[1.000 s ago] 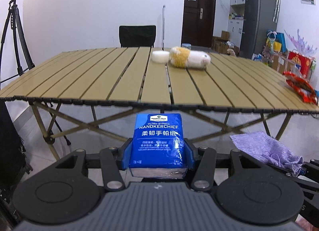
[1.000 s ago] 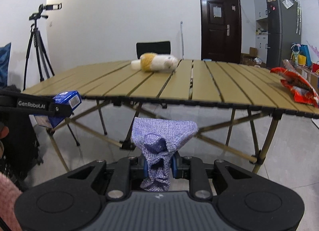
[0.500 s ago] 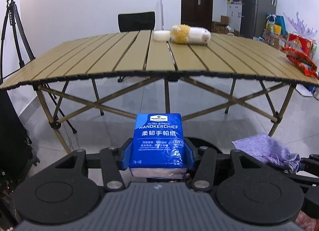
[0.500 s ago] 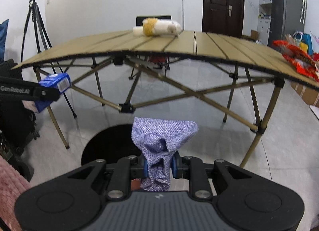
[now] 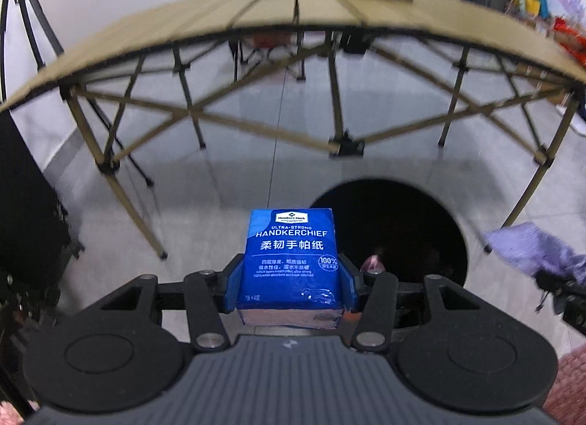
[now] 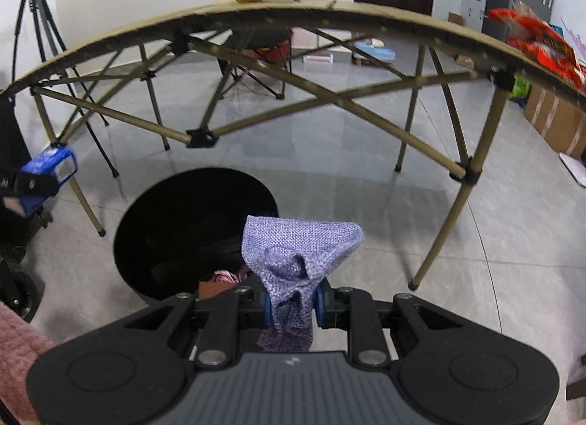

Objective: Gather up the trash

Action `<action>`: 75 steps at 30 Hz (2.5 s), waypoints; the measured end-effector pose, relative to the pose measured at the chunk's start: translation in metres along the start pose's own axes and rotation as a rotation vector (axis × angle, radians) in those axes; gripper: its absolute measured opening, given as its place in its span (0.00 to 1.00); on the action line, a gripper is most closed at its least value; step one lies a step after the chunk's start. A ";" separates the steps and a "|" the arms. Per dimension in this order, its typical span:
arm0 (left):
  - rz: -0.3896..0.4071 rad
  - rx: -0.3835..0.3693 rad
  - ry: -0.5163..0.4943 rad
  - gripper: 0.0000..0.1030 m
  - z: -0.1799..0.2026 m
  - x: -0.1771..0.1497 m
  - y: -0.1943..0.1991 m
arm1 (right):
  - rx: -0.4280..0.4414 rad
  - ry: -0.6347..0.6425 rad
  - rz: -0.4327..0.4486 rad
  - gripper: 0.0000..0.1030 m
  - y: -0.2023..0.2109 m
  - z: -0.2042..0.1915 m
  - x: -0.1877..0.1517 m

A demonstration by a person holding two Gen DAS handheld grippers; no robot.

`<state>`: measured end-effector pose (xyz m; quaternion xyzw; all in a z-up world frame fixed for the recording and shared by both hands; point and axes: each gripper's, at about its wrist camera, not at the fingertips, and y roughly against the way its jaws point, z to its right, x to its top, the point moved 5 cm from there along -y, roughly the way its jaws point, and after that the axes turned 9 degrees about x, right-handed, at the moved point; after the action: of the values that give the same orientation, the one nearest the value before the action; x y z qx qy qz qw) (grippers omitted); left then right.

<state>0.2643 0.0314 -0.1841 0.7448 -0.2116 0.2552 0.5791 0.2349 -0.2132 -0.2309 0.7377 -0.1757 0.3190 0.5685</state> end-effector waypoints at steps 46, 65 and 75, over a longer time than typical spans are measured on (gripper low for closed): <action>-0.147 -0.063 -0.080 0.50 0.102 0.037 -0.048 | -0.087 -0.169 -0.044 0.20 -0.031 0.072 -0.010; -0.172 -0.065 -0.099 0.58 0.118 0.041 -0.058 | -0.095 -0.184 -0.057 0.20 -0.038 0.077 -0.011; -0.158 -0.013 -0.060 1.00 0.107 0.043 -0.057 | -0.092 -0.181 -0.055 0.20 -0.037 0.076 -0.011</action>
<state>0.3474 -0.0597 -0.2217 0.7627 -0.1712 0.1847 0.5957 0.2708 -0.2760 -0.2768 0.7411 -0.2207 0.2267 0.5921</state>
